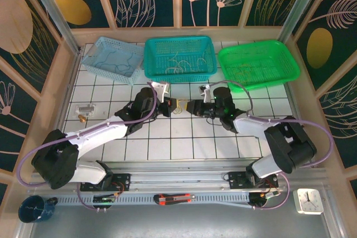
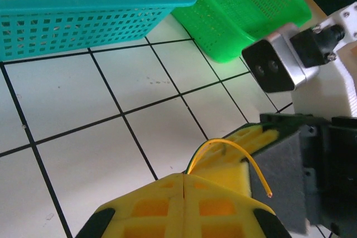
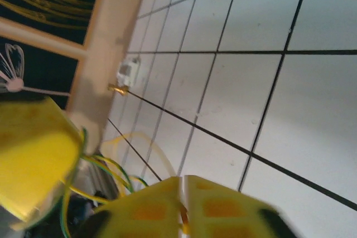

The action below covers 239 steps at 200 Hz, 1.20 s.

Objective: Untangle the cables

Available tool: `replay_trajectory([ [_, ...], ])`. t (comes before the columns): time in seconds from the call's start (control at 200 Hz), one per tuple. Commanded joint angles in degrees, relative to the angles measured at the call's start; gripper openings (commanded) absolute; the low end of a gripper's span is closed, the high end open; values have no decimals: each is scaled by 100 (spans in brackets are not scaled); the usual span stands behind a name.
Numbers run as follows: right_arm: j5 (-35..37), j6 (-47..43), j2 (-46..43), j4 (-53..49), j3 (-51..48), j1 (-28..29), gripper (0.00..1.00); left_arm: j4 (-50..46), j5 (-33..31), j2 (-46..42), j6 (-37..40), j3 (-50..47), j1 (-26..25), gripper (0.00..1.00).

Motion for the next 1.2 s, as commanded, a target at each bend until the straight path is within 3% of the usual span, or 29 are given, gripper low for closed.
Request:
replay_trajectory([
  [0.0, -33, 129, -142, 308, 52, -385, 0, 278, -218, -69, -214, -147, -21, 0],
  [0.16, 319, 137, -825, -233, -228, -1221, 0, 450, -1079, -492, -468, -514, 47, 0],
  [0.35, 625, 204, -1791, -879, -483, -2156, 0, 887, -1611, -1172, -880, -1165, 319, 0],
  [0.62, 1038, -42, -2473, -1600, 148, -2394, 0, 988, -1544, -1452, -997, -1520, 515, 0],
  [0.906, 1979, -363, -1953, -2007, 1254, -2476, 0, 1190, -1370, -1421, -1036, -1646, 516, 0],
  [1.191, 3321, -353, -352, -2096, 2434, -3024, 0, 1339, -1114, -1292, -1061, -1598, 521, 0],
])
